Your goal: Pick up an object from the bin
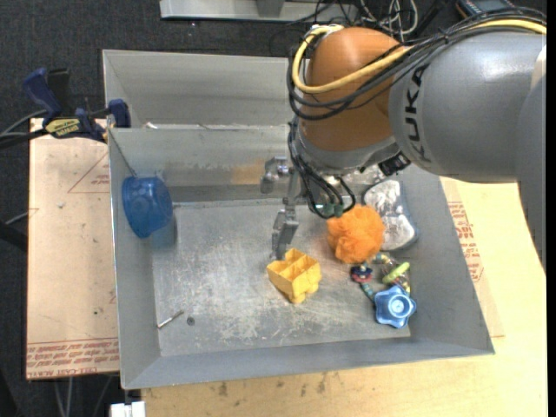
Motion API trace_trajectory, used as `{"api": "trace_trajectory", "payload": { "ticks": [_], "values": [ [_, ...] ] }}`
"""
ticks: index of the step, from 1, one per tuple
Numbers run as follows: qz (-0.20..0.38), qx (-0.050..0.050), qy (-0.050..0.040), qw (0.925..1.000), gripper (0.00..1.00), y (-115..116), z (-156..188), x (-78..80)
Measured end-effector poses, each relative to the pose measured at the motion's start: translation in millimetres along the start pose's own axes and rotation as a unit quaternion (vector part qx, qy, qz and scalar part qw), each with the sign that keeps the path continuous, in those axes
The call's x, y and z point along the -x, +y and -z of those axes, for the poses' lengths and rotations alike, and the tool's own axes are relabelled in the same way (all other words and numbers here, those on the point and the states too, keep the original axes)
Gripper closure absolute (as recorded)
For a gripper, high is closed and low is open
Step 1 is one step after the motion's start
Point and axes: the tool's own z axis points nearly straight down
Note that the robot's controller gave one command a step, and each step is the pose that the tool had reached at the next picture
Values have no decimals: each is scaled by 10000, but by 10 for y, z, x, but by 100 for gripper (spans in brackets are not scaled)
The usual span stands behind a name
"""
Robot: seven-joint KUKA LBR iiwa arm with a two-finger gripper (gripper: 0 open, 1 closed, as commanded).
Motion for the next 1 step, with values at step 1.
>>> {"api": "trace_trajectory", "payload": {
  "ticks": [1],
  "values": [
    [-7,1,-6,10000,0,-3,5,4]
  ]
}}
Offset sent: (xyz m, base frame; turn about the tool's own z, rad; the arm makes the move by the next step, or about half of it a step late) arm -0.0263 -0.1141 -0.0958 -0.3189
